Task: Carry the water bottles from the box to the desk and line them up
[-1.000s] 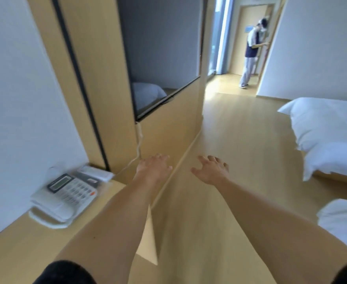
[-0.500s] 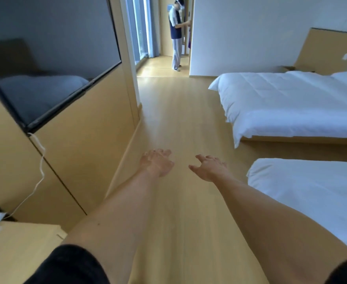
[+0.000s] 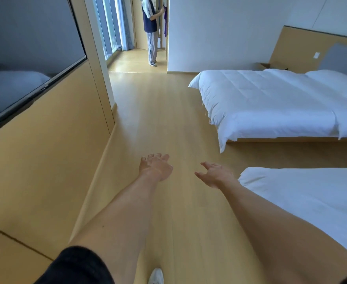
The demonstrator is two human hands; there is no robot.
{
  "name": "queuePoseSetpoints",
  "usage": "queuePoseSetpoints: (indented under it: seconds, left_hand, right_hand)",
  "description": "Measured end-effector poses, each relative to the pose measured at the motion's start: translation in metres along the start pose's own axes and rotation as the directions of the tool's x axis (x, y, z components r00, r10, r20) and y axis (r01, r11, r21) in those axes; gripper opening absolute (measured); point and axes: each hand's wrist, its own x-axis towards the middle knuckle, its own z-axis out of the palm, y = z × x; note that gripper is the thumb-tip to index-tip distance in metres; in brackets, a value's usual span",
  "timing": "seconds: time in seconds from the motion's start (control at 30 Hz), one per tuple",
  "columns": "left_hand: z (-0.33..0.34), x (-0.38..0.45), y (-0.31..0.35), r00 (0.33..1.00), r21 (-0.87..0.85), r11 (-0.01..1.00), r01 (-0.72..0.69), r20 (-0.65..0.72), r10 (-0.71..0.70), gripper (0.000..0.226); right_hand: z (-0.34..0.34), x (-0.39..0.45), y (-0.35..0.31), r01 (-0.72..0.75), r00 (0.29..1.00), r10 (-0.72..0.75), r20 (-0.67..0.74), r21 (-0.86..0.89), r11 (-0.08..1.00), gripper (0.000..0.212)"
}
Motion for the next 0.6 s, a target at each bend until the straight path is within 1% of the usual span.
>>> queuePoseSetpoints:
  seconds: [0.17, 0.27, 0.37, 0.6]
  left_hand:
    - [-0.029, 0.085, -0.018, 0.999, -0.006, 1.0, 0.007, 0.036, -0.007, 0.052]
    - [-0.045, 0.133, -0.018, 0.999, -0.004, 1.0, -0.019, 0.049, 0.019, 0.052]
    - [-0.052, 0.17, -0.013, 0.998, 0.002, 0.999, -0.035, 0.056, 0.035, 0.052]
    - [-0.063, 0.269, 0.001, 0.997, 0.023, 0.999, -0.025, 0.074, 0.023, 0.051]
  right_hand:
    - [-0.029, 0.079, -0.024, -0.015, 1.0, 0.015, 0.001, 0.002, 1.0, 0.066]
    - [-0.046, 0.122, -0.033, -0.017, 1.0, 0.017, -0.008, 0.008, 1.0, 0.065]
    - [-0.057, 0.159, -0.035, -0.033, 0.999, 0.033, -0.019, 0.02, 0.999, 0.064]
    - [-0.078, 0.263, -0.026, -0.042, 0.999, 0.042, -0.012, 0.005, 0.999, 0.064]
